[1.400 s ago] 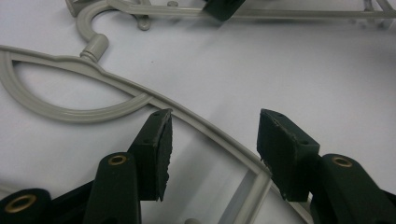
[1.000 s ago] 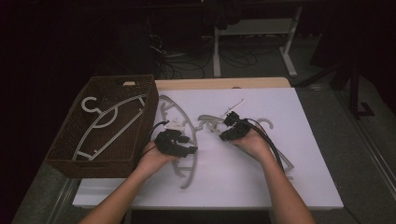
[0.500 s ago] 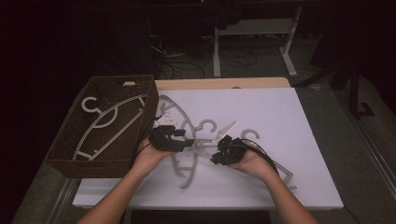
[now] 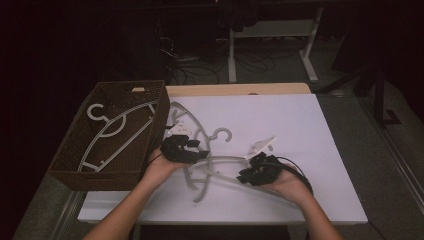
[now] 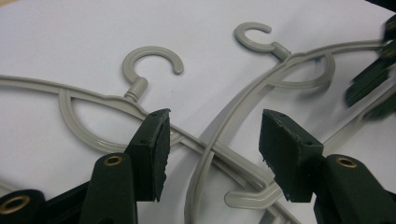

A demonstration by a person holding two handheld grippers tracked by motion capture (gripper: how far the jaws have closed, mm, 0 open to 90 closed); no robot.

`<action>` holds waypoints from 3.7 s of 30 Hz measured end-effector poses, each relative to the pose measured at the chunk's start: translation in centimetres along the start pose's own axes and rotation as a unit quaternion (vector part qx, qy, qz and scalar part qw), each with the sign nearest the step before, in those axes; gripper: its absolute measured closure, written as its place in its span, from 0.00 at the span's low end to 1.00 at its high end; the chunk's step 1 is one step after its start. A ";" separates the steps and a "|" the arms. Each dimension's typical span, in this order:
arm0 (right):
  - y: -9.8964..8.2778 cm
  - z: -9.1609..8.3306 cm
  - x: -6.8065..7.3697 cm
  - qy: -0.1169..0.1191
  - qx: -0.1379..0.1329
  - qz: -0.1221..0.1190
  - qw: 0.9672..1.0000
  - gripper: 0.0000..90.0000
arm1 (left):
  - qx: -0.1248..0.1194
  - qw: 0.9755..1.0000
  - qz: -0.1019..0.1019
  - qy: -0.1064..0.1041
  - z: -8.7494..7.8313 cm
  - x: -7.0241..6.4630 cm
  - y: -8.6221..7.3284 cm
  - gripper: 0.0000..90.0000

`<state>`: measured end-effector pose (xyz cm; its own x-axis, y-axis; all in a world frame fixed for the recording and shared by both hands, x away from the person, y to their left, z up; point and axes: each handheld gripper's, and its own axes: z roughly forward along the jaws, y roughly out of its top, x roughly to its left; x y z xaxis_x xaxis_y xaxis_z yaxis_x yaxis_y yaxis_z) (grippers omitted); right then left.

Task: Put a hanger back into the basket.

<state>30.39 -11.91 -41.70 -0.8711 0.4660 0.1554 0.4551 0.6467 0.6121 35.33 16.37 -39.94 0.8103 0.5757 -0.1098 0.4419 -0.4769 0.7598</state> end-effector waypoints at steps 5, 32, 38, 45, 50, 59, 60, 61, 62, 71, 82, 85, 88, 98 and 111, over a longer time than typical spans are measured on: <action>-3.5 -2.9 -0.1 -0.021 -0.003 0.031 0.999 0.96 | 0.007 1.000 0.004 -0.002 0.3 -0.2 0.0 0.48; -9.6 -4.5 -0.2 -0.031 0.039 0.080 0.996 0.99 | 0.095 0.990 0.091 -0.058 6.0 -1.3 2.8 0.47; -9.7 -4.5 -0.3 -0.028 0.037 0.082 0.996 0.99 | 0.137 0.978 0.145 -0.069 8.9 -2.3 4.2 0.51; -9.7 -4.5 -0.4 -0.026 0.036 0.080 0.996 0.99 | 0.171 0.964 0.186 -0.084 11.4 -3.2 5.0 0.62; -9.7 -4.5 -0.4 -0.024 0.036 0.080 0.996 0.99 | 0.180 0.958 0.202 -0.099 12.3 -3.7 5.3 0.69; -9.8 -4.5 -0.5 -0.020 0.035 0.081 0.996 0.99 | 0.184 0.948 0.241 -0.099 12.5 -3.8 5.4 0.84; -9.8 -4.6 -0.5 -0.019 0.035 0.081 0.996 0.99 | 0.186 0.946 0.244 -0.104 12.4 -3.8 5.4 0.85; -9.8 -4.6 -0.5 -0.018 0.035 0.081 0.996 0.99 | 0.185 0.945 0.247 -0.108 12.4 -3.8 5.4 0.85; -9.8 -4.6 -0.5 -0.018 0.035 0.081 0.996 0.99 | 0.185 0.945 0.247 -0.108 12.4 -3.8 5.4 0.86; -9.6 -5.1 -0.8 -0.023 0.017 0.078 0.997 0.99 | 0.179 0.949 0.228 -0.126 10.6 -3.3 5.3 0.91; -8.5 -6.1 -1.2 -0.028 -0.047 0.086 0.995 0.72 | 0.121 0.980 0.149 -0.051 4.2 -1.1 8.5 0.91; -7.8 -6.1 -1.7 -0.038 -0.061 0.086 0.994 0.64 | 0.098 0.986 0.130 -0.027 0.9 -0.2 9.9 0.91; -7.1 -5.6 -2.1 -0.049 -0.069 0.083 0.993 0.55 | 0.084 0.988 0.126 -0.008 -1.7 0.6 10.7 0.91; -6.5 -4.6 -2.9 -0.081 -0.079 0.100 0.989 0.31 | 0.049 0.992 0.093 0.066 -10.2 4.9 10.5 0.91; -7.5 -4.9 -3.6 -0.113 -0.079 0.131 0.982 0.21 | 0.019 0.978 -0.014 0.207 -21.5 14.0 3.4 0.91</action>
<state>29.23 -21.45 -43.06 -0.6563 0.7377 0.1584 0.6083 0.3931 0.6896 39.89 37.07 -25.08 0.5764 0.8042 0.1450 0.4811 -0.4774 0.7353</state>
